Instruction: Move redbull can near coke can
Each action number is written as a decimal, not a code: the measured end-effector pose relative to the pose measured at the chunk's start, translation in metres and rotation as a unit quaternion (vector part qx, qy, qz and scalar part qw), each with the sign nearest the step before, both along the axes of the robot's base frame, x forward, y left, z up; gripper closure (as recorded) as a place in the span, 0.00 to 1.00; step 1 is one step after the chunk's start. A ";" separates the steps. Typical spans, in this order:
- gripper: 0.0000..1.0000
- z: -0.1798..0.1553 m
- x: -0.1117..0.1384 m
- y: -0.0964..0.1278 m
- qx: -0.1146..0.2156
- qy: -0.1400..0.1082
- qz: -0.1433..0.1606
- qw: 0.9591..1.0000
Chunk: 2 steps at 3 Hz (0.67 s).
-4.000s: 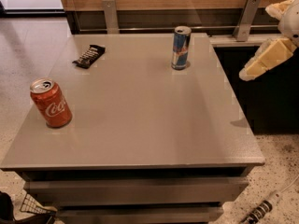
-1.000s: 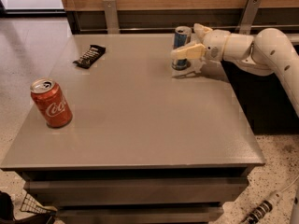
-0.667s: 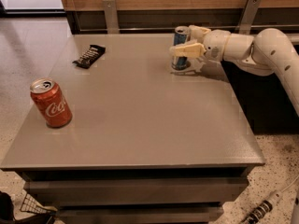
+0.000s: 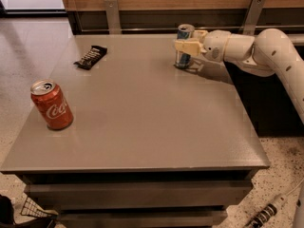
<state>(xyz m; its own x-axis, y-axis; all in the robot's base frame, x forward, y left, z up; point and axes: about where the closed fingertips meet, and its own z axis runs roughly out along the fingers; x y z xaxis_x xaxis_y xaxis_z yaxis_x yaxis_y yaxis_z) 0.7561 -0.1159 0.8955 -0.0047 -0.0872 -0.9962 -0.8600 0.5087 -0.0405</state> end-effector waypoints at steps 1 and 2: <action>0.88 0.000 0.000 0.003 0.000 0.000 0.002 1.000; 1.00 0.000 0.000 0.006 0.001 0.001 0.005 1.000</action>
Offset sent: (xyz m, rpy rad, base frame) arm 0.0002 0.0035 -0.0003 0.0007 0.0006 0.0050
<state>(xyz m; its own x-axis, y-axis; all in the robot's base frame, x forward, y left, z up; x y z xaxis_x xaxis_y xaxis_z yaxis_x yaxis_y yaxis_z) 0.7564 -0.1094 0.8951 -0.0051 -0.0859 -0.9963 -0.8647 0.5008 -0.0388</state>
